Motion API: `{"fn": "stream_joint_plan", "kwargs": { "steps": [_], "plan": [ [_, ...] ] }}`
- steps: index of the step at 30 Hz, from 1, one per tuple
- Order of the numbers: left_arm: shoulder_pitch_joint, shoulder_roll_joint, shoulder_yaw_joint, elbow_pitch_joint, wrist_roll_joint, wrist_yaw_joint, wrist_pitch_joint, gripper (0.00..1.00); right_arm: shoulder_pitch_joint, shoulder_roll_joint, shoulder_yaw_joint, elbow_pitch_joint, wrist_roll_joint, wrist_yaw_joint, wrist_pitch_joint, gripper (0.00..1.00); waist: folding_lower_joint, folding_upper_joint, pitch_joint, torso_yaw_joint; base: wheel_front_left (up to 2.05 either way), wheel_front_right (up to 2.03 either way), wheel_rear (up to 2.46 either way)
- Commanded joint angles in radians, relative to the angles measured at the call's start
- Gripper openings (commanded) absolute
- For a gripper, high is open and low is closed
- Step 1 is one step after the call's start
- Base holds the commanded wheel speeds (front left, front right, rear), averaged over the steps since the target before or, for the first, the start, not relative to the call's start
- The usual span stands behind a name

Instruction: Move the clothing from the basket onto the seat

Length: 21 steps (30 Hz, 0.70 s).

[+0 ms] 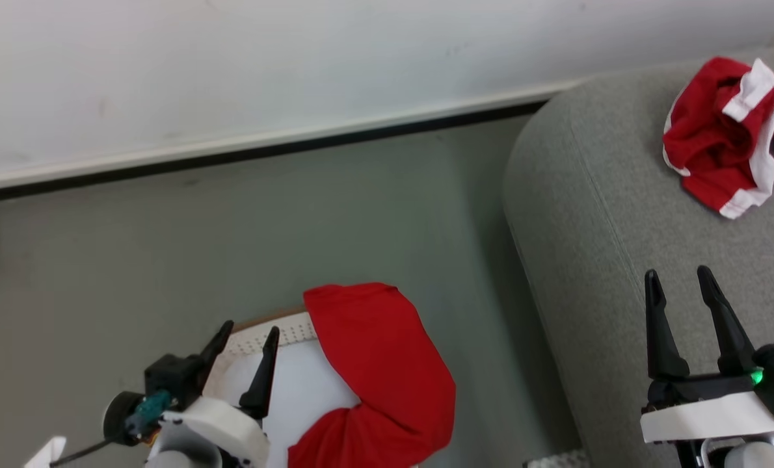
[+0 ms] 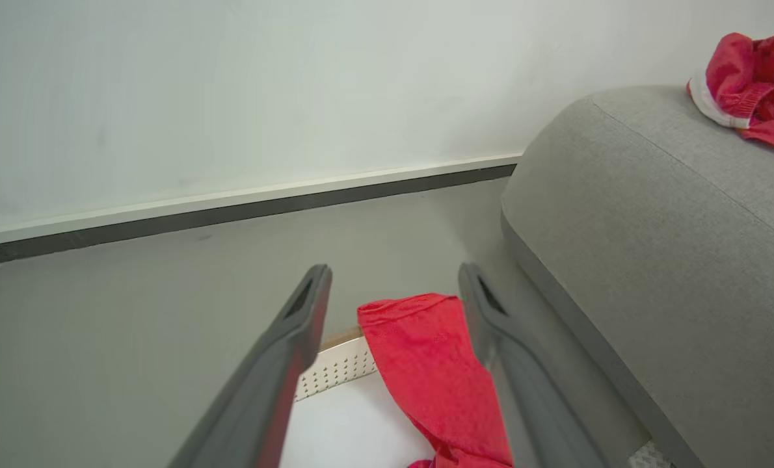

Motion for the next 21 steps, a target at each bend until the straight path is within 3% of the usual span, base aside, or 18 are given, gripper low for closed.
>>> {"fn": "stream_joint_plan", "kwargs": {
  "steps": [1, 12, 21],
  "plan": [
    [-0.014, 0.012, -0.006, 0.008, -0.01, 0.002, -0.001, 1.0, -0.015, 0.002, 0.0, -0.007, -0.008, -0.002, 0.0, 1.0, -0.0001, 0.0, 0.049, -0.036, 0.0, 0.0, 0.0],
    [-0.214, 0.116, -0.223, 0.298, -0.127, 0.002, 0.01, 1.0, -0.101, 0.024, -0.037, -0.054, -0.017, -0.002, 0.0, 1.0, -0.0001, 0.0, 0.237, -0.126, 0.0, 0.0, 0.0],
    [-0.328, 0.146, -0.467, 0.382, -0.272, 0.002, 0.059, 1.0, -0.138, 0.025, -0.049, -0.092, 0.028, -0.002, 0.0, 1.0, -0.0001, 0.0, 0.353, -0.178, 0.0, 0.0, 0.0]
  ]
}}
